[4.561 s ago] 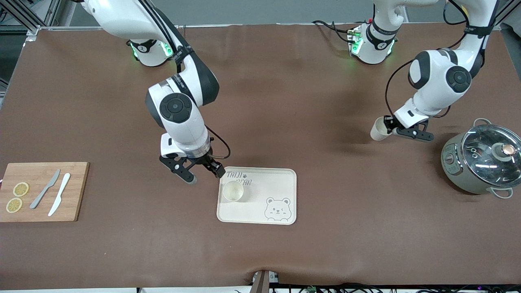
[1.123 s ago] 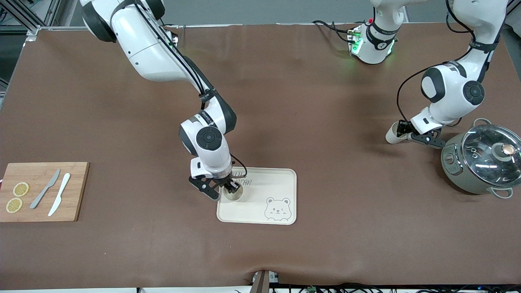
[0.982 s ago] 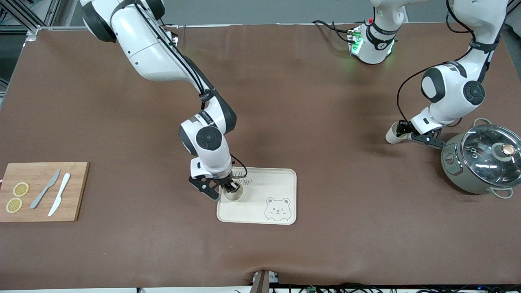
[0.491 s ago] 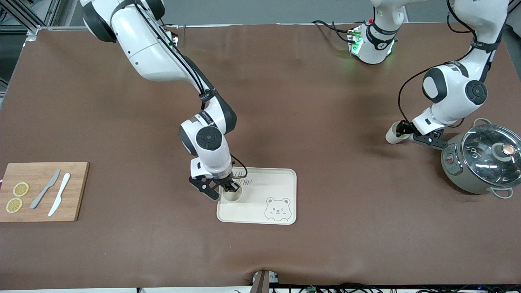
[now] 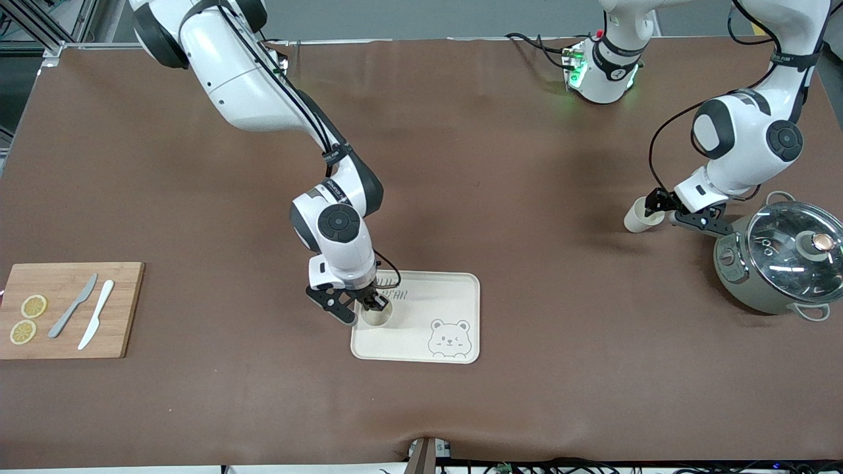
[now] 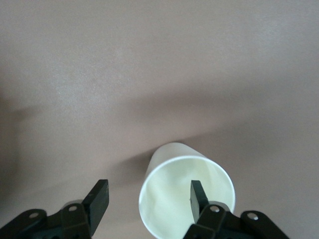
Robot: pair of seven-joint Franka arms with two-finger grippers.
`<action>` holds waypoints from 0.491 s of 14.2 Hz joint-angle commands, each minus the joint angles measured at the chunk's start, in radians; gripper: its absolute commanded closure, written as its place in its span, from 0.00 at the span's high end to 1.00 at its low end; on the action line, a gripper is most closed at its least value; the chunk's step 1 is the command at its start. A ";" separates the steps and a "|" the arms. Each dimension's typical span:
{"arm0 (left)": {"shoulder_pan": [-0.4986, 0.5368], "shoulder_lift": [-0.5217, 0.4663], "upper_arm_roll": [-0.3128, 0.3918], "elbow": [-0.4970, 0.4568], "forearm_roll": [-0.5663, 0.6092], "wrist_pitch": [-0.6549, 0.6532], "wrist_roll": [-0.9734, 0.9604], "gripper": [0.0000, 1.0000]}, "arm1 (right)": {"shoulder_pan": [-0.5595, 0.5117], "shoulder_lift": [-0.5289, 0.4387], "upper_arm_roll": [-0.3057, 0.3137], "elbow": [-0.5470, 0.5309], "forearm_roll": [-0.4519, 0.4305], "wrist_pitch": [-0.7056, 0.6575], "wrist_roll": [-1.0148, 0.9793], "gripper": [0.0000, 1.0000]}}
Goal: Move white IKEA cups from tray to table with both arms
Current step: 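Lower the right gripper onto the other white cup and close it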
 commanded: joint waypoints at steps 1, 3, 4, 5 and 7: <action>0.013 -0.069 -0.006 -0.010 -0.022 -0.063 0.030 0.75 | 0.006 -0.029 0.004 0.013 -0.012 -0.057 0.016 0.00; 0.013 -0.098 -0.005 -0.009 -0.022 -0.097 0.030 0.81 | 0.006 -0.073 0.007 0.014 -0.007 -0.120 0.013 0.00; 0.013 -0.104 -0.005 -0.002 -0.022 -0.099 0.025 0.92 | 0.006 -0.103 0.009 0.011 -0.005 -0.145 0.002 0.00; 0.012 -0.107 -0.006 0.007 -0.022 -0.102 0.018 0.92 | 0.005 -0.132 0.010 0.011 -0.004 -0.195 -0.025 0.00; 0.007 -0.097 -0.009 0.051 -0.022 -0.103 0.004 1.00 | -0.007 -0.201 0.010 0.008 0.019 -0.295 -0.088 0.00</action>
